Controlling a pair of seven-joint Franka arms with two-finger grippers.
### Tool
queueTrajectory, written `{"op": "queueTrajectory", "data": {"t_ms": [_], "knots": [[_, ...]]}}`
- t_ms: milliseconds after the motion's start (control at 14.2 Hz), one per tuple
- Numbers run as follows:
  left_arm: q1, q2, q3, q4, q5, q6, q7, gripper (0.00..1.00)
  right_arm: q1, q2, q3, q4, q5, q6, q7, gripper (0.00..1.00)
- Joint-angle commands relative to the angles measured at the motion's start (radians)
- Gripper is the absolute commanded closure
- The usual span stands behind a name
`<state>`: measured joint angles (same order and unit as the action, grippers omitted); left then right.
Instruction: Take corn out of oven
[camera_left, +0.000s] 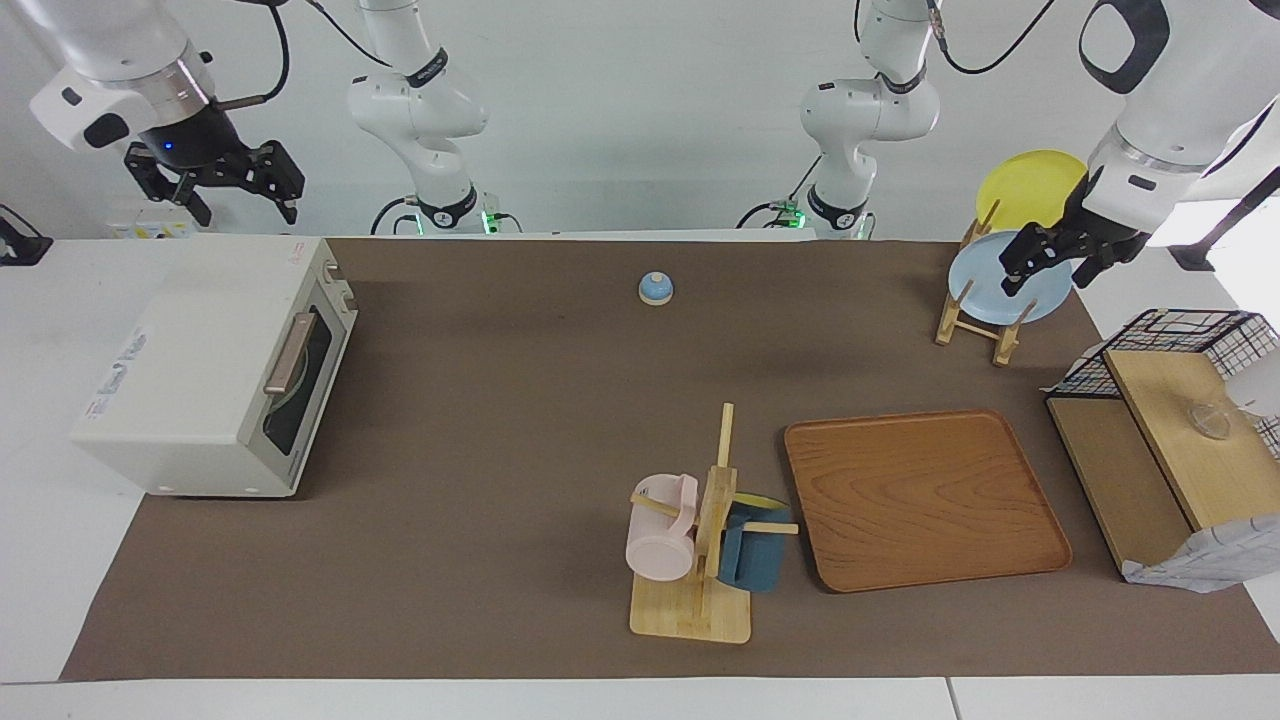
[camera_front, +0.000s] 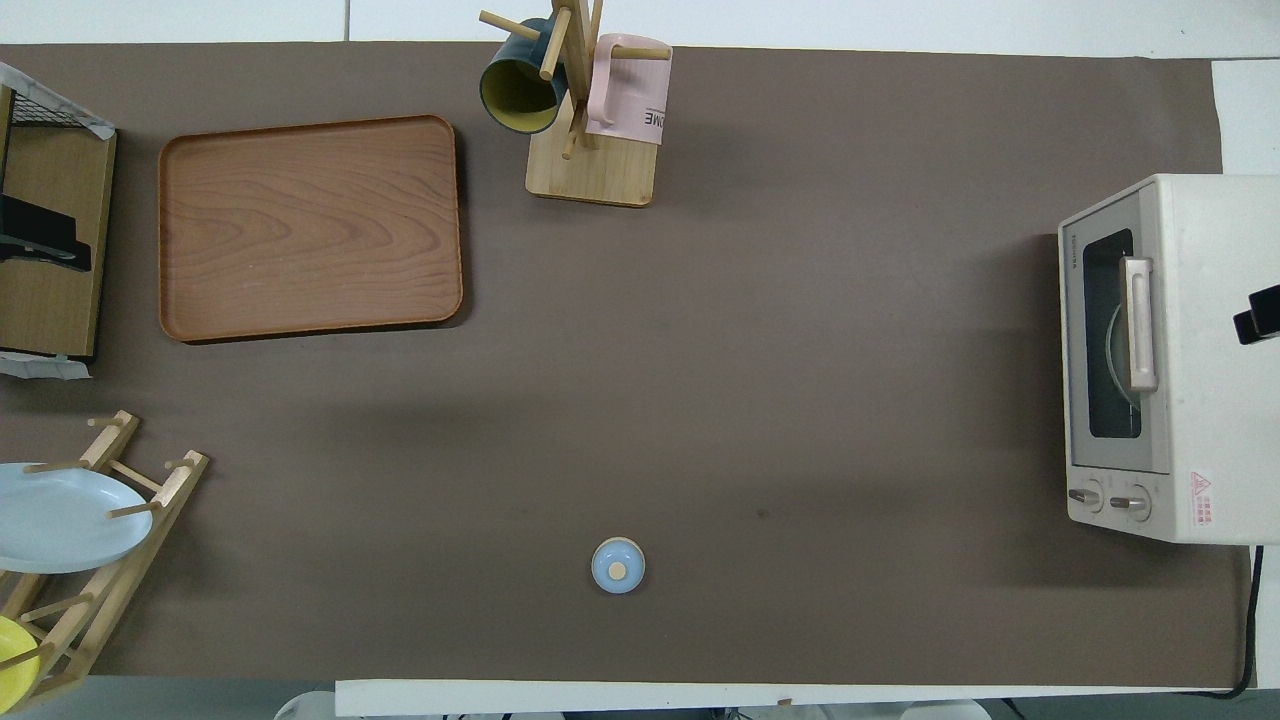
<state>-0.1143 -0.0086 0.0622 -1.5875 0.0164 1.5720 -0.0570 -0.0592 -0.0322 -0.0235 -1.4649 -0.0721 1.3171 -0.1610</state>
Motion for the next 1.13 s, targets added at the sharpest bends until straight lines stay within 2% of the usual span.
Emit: {"op": "queueTrajectory", "data": {"t_ms": [0, 353, 423, 635, 705, 776, 917, 1058], "knots": [[0.005, -0.019, 0.001, -0.015, -0.01, -0.012, 0.017, 0.0, -0.007, -0.026, 0.002, -0.038, 0.025, 0.021, 0.015, 0.0], [0.005, -0.019, 0.001, -0.015, -0.01, -0.012, 0.017, 0.0, -0.008, -0.032, 0.002, -0.048, 0.025, 0.019, -0.003, 0.0], [0.005, -0.019, 0.001, -0.015, -0.01, -0.012, 0.017, 0.0, -0.007, -0.035, 0.002, -0.058, 0.025, 0.022, -0.006, 0.08], [0.005, -0.019, 0.001, -0.015, -0.01, -0.012, 0.017, 0.0, -0.008, -0.041, 0.002, -0.063, 0.023, 0.021, -0.031, 0.86], [0.005, -0.019, 0.001, -0.015, -0.01, -0.012, 0.017, 0.0, -0.011, -0.04, 0.001, -0.06, 0.022, 0.024, -0.047, 0.97], [0.005, -0.019, 0.001, -0.015, -0.01, -0.01, 0.017, 0.0, -0.011, -0.043, 0.0, -0.069, 0.018, 0.049, -0.058, 1.0], [0.005, -0.019, 0.001, -0.015, -0.01, -0.01, 0.017, 0.0, -0.027, -0.076, 0.0, -0.177, 0.012, 0.149, -0.064, 1.0], [0.005, -0.019, 0.001, -0.015, -0.01, -0.012, 0.017, 0.0, -0.037, -0.071, -0.001, -0.286, 0.009, 0.265, -0.08, 1.0]]}}
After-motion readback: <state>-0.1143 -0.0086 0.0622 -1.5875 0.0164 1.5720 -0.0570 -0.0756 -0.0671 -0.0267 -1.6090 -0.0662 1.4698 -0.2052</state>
